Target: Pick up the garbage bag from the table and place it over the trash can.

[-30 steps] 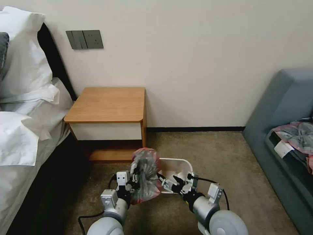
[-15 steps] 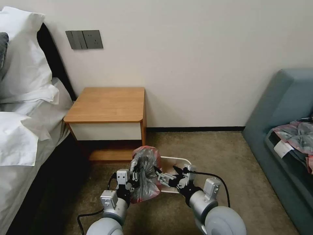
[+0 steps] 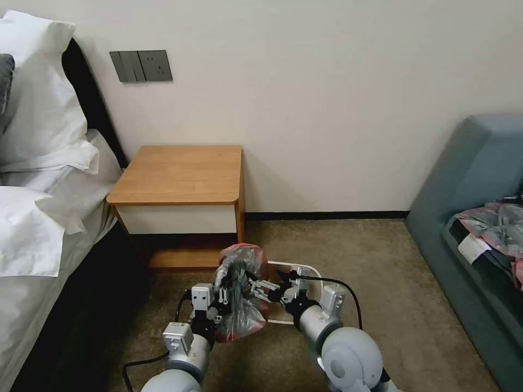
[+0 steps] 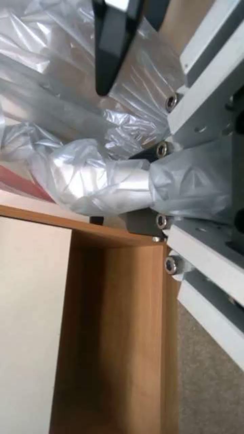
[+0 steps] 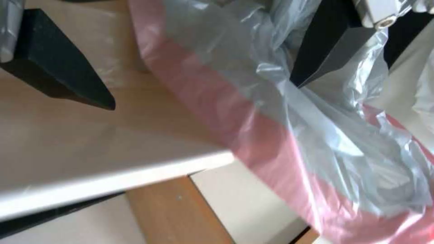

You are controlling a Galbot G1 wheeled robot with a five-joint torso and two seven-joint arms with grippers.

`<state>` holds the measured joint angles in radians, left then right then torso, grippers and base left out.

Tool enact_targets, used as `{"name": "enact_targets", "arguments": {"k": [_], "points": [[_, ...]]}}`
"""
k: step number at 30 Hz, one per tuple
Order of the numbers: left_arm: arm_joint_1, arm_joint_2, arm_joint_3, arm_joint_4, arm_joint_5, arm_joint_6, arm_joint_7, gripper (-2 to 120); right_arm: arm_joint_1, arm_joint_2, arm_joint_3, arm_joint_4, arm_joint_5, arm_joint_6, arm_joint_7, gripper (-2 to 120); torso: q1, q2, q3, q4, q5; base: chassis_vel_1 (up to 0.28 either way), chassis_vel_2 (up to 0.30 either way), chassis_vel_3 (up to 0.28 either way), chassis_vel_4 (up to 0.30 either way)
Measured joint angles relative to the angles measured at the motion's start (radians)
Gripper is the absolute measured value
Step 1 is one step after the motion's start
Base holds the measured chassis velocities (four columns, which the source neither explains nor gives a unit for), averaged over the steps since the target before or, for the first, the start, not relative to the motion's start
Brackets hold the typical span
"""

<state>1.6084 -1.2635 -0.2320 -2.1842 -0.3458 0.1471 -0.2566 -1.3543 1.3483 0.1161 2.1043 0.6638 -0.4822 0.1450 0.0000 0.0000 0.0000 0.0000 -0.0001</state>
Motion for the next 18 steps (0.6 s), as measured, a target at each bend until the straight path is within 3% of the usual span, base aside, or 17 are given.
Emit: {"name": "enact_targets", "arguments": {"k": [15,18], "points": [[-0.005,-0.023,-0.014,-0.042,-0.202,0.066,-0.067,3,0.014,-0.007,0.000,-0.029,-0.031,0.026,-0.090,45,0.000,0.000,0.000,0.0000,0.0000,0.000,0.000,0.000,0.000],[-0.011,-0.026,-0.030,-0.051,-0.252,0.081,-0.082,3,0.017,-0.008,0.000,-0.038,-0.044,0.040,-0.101,30,0.000,0.000,0.000,0.0000,0.0000,0.000,0.000,0.000,0.000]]}}
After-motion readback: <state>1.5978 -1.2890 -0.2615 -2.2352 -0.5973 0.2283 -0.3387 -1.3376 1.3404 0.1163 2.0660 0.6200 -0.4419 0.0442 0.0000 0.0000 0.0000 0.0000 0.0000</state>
